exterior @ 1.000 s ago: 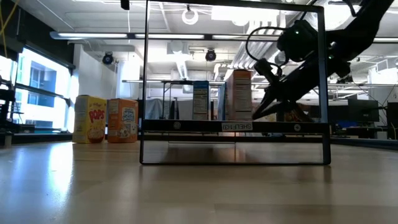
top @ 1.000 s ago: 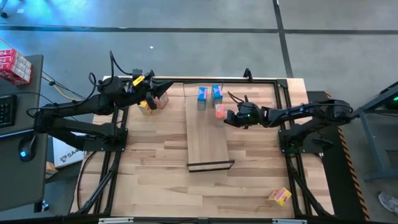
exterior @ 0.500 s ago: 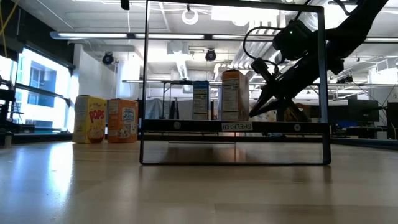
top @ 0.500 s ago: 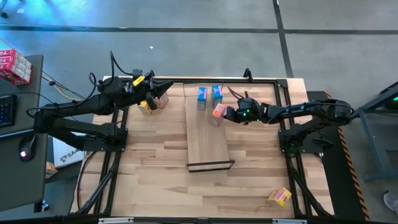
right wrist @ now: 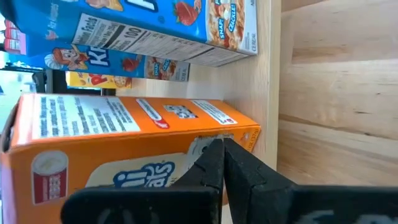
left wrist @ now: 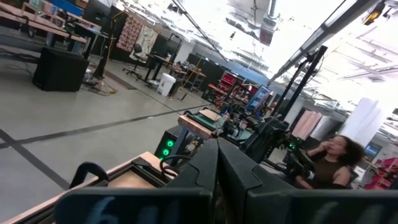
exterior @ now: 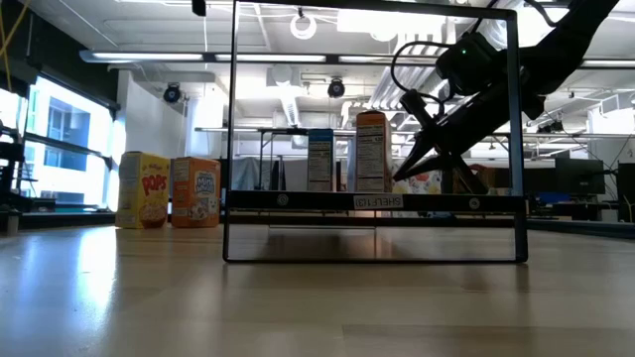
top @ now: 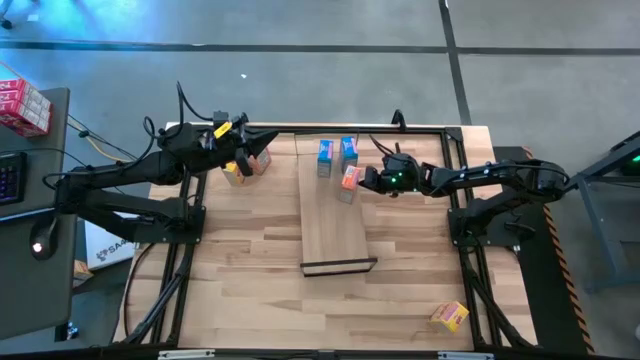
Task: Stack cereal on shelf
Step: Put the bottom orange cereal box on the shelf, then put the orange cereal box on the shelf aligned with the other orange cereal box
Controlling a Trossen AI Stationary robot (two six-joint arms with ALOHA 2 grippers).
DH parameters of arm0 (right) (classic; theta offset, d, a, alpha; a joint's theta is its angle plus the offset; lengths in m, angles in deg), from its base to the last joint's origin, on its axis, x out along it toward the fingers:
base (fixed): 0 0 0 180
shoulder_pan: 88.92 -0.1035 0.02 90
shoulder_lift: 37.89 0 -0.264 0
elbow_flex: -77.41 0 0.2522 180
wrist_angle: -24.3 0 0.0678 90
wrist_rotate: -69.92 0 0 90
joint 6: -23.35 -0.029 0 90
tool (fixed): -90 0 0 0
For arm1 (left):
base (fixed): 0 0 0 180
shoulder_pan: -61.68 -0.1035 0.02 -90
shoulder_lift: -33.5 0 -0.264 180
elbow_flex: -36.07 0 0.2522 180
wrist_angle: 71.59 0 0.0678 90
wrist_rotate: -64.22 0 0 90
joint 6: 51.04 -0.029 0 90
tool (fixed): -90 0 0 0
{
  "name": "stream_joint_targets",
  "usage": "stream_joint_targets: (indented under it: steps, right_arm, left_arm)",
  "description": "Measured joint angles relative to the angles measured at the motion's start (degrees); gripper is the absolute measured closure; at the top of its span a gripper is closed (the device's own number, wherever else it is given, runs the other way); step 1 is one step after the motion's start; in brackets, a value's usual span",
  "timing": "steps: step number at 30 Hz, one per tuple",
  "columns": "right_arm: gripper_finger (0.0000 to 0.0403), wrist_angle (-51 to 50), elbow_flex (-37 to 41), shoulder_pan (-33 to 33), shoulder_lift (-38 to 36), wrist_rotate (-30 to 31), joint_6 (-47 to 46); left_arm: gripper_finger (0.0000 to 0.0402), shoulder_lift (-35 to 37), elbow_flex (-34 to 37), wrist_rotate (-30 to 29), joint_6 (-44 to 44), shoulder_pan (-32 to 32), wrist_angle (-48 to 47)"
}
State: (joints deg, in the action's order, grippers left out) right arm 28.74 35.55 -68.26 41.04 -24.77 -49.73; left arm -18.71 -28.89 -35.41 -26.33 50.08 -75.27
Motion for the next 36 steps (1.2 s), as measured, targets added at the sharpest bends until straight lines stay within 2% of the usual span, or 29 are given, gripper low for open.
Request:
stream_joint_targets:
  steps: [7, 10, 13, 15, 19, 22, 25, 30, 36]
  right_arm:
    - [0.0403, 1.35, 0.02, 1.16, 0.00, 1.34, 0.07]
    - [0.0403, 2.76, 0.04, 2.71, 0.00, 0.95, 1.35]
    - [0.0403, 3.60, 0.09, 5.36, -1.79, -2.81, 2.87]
    - [0.0403, 3.59, 0.09, 6.94, -4.16, -4.90, 4.24]
    - [0.0403, 2.76, 0.09, 9.19, -9.56, -7.34, 6.10]
    - [0.0403, 0.84, 0.09, 9.81, -13.58, -7.73, 7.51]
    - [0.0403, -2.69, 0.09, 9.77, -16.86, -7.58, 8.33]
    - [0.0403, -8.38, 0.09, 9.69, -20.23, -7.56, 9.42]
    - [0.0403, -10.65, 0.09, 9.69, -20.63, -7.54, 10.17]
  left_arm:
    - [0.0401, 0.00, 0.00, -0.17, -0.69, 0.00, 0.02]
    - [0.0402, 0.00, 0.00, -1.95, -1.29, 0.00, 0.04]
    - [0.0401, 0.02, -0.22, -5.23, -0.95, -0.31, -0.37]
    - [0.0393, -0.02, -2.19, -6.58, -1.16, -1.55, -5.14]
    - [0.0349, -1.61, -8.79, -8.38, -3.07, -5.29, -21.76]
    - [0.0296, -4.70, -12.76, -11.22, -5.56, -8.76, -35.25]
    - [0.0241, -7.51, -14.58, -13.73, -5.38, -12.84, -44.46]
    - [0.0172, -13.80, -14.44, -9.02, -5.87, -20.01, -54.27]
    - [0.0141, -23.10, -14.45, -2.82, -9.37, -28.14, -58.42]
